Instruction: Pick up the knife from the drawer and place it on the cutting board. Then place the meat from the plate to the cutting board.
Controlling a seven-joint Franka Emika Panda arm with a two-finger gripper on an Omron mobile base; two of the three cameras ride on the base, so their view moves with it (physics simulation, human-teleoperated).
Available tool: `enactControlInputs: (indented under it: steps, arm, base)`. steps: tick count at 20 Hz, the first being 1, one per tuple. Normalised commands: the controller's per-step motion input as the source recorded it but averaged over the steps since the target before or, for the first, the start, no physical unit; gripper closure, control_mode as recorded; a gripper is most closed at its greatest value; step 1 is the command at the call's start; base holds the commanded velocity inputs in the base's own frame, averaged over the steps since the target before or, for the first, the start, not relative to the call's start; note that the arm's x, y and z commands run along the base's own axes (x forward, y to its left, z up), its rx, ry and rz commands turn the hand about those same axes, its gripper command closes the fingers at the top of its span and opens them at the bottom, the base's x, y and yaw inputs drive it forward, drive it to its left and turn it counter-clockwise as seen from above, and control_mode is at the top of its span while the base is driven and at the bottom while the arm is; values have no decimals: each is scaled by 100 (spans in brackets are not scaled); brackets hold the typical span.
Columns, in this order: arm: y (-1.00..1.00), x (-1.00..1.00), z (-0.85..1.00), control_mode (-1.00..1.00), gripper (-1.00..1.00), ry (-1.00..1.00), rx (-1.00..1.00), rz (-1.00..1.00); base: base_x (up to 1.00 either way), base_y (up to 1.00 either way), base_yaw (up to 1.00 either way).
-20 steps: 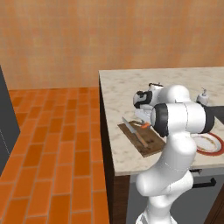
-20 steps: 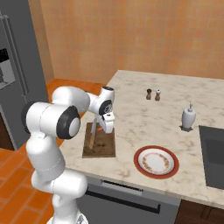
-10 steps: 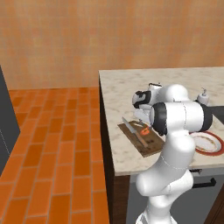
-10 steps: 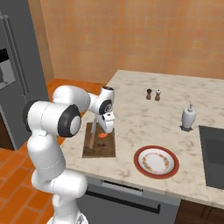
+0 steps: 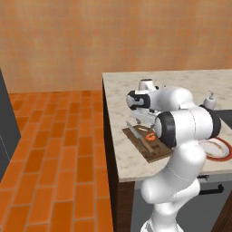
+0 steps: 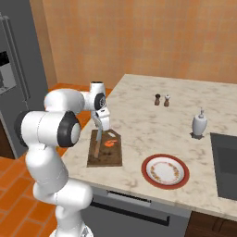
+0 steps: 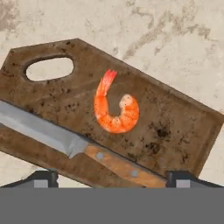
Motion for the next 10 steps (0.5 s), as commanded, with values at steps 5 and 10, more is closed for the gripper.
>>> enactControlInputs:
  steps: [5, 10]
  arm:
    - [89, -84, 58, -100, -100, -17, -28, 27]
    - [58, -100, 43, -100, -100, -32, -14, 17]
  base:
    - [0, 0, 0]
    - [0, 0, 0]
